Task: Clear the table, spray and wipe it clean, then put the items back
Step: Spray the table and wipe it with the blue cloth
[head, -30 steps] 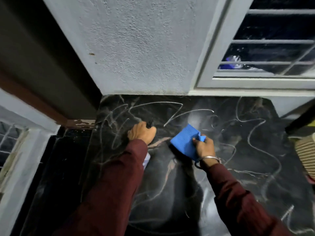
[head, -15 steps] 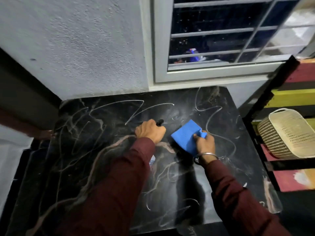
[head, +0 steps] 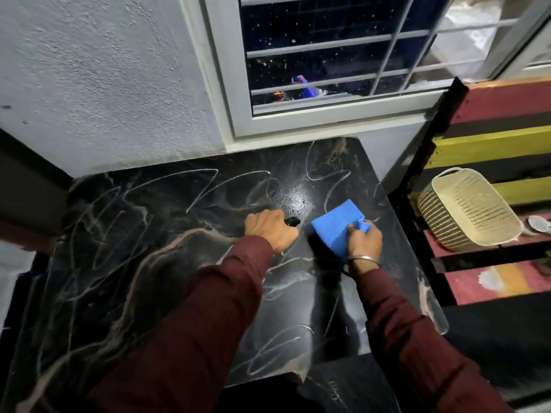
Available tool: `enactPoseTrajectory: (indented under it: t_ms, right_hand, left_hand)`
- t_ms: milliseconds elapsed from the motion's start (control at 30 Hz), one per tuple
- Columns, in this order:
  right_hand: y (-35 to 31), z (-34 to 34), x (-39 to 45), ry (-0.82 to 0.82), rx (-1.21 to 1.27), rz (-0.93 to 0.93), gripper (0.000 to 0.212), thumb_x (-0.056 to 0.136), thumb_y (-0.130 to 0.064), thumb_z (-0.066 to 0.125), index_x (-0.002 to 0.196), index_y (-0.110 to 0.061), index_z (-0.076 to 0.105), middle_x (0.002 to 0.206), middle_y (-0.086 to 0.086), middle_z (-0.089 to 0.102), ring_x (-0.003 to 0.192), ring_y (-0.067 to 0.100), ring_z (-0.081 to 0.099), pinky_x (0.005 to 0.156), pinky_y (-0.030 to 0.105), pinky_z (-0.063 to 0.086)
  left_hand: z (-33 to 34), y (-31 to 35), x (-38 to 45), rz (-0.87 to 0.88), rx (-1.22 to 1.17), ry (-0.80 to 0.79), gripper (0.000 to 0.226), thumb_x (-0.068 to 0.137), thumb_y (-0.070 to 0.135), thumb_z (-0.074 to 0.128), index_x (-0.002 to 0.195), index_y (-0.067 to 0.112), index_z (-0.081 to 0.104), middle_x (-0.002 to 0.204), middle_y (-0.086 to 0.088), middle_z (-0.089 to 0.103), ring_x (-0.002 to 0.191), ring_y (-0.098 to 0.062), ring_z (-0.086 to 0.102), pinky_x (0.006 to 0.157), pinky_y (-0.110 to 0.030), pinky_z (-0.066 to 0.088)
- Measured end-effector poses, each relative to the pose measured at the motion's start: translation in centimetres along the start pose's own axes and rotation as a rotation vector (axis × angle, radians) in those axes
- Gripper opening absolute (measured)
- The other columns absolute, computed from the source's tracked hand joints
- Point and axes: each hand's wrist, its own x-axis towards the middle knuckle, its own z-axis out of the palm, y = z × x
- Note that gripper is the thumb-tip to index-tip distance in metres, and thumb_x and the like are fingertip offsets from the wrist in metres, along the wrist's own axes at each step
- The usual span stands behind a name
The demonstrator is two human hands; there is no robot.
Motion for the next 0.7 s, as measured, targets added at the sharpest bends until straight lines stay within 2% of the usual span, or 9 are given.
enactPoseTrajectory:
  t_ms: [100, 200, 267, 333, 400, 500, 600, 700]
  right_hand:
    - [-0.4, -1.2, -0.4, 0.125, -0.098, -0.04, 0.02, 0.087, -0.005, 0.053, 0.103, 0.003, 0.062, 0.106, 0.026, 0.064, 0.101, 0.036, 0.059, 0.081, 0.033, 0.042]
    - [-1.4, -2.6, -0.8, 0.201, -0.101, -0.065, 0.027, 0.087, -0.004, 0.051, 0.113, 0.001, 0.06, 0.115, 0.026, 0.062, 0.11, 0.038, 0.056, 0.087, 0.033, 0.038]
    - [-1.6, -3.5, -1.2, 0.21, -0.119, -0.089, 0.028, 0.088, -0.004, 0.051, 0.114, 0.0, 0.06, 0.115, 0.025, 0.062, 0.11, 0.037, 0.056, 0.087, 0.033, 0.038]
    - [-1.6, -4.2, -2.1, 0.212, -0.156, -0.111, 0.026, 0.088, -0.005, 0.051, 0.112, 0.001, 0.06, 0.114, 0.025, 0.062, 0.108, 0.036, 0.056, 0.086, 0.033, 0.038]
    - [-1.5, -4.6, -3.2, 0.21, -0.172, -0.128, 0.024, 0.088, -0.005, 0.051, 0.109, 0.002, 0.06, 0.112, 0.025, 0.063, 0.107, 0.036, 0.057, 0.084, 0.033, 0.038]
    - [-1.2, -5.3, -5.7, 0.231, -0.177, -0.156, 0.022, 0.087, -0.002, 0.049, 0.105, 0.005, 0.06, 0.11, 0.027, 0.063, 0.104, 0.038, 0.057, 0.081, 0.032, 0.035]
    - [-0.7, -6.3, -7.4, 0.266, -0.158, -0.156, 0.021, 0.087, -0.004, 0.049, 0.103, 0.004, 0.06, 0.109, 0.026, 0.063, 0.103, 0.036, 0.057, 0.079, 0.032, 0.036]
    - [-0.1, -7.7, -8.3, 0.295, -0.134, -0.175, 0.019, 0.085, -0.003, 0.049, 0.1, 0.004, 0.059, 0.106, 0.026, 0.063, 0.1, 0.036, 0.059, 0.077, 0.033, 0.04]
  left_hand:
    - [0.3, -0.2, -1.9, 0.1, 0.071, -0.031, 0.021, 0.086, 0.039, 0.053, 0.092, 0.02, 0.06, 0.105, -0.011, 0.069, 0.102, -0.033, 0.062, 0.08, -0.036, 0.034]
    - [0.7, -0.5, -3.5, 0.177, 0.137, -0.093, 0.018, 0.086, 0.034, 0.055, 0.096, 0.021, 0.061, 0.105, -0.008, 0.068, 0.102, -0.031, 0.062, 0.079, -0.034, 0.031]
    - [1.3, -0.9, -4.4, 0.218, 0.165, -0.076, 0.022, 0.085, 0.036, 0.055, 0.096, 0.018, 0.062, 0.102, -0.009, 0.068, 0.101, -0.032, 0.062, 0.08, -0.036, 0.033]
    - [1.9, -1.4, -5.2, 0.263, 0.173, -0.057, 0.018, 0.081, 0.037, 0.055, 0.085, 0.019, 0.056, 0.096, -0.009, 0.066, 0.097, -0.034, 0.062, 0.079, -0.036, 0.035]
    - [2.5, -2.0, -5.7, 0.295, 0.203, -0.075, 0.018, 0.078, 0.038, 0.053, 0.083, 0.02, 0.054, 0.099, -0.01, 0.068, 0.096, -0.034, 0.063, 0.079, -0.037, 0.037]
    - [3.4, -2.4, -7.2, 0.364, 0.266, -0.102, 0.03, 0.082, 0.042, 0.053, 0.099, 0.019, 0.064, 0.109, -0.01, 0.068, 0.105, -0.033, 0.062, 0.087, -0.039, 0.041]
    - [4.2, -2.0, -9.1, 0.423, 0.288, -0.061, 0.037, 0.083, 0.039, 0.053, 0.104, 0.012, 0.068, 0.111, -0.016, 0.067, 0.108, -0.036, 0.059, 0.079, -0.037, 0.036]
    - [5.5, -1.6, -10.7, 0.47, 0.336, -0.112, 0.034, 0.085, 0.038, 0.051, 0.104, 0.015, 0.067, 0.113, -0.014, 0.068, 0.109, -0.034, 0.061, 0.079, -0.036, 0.037]
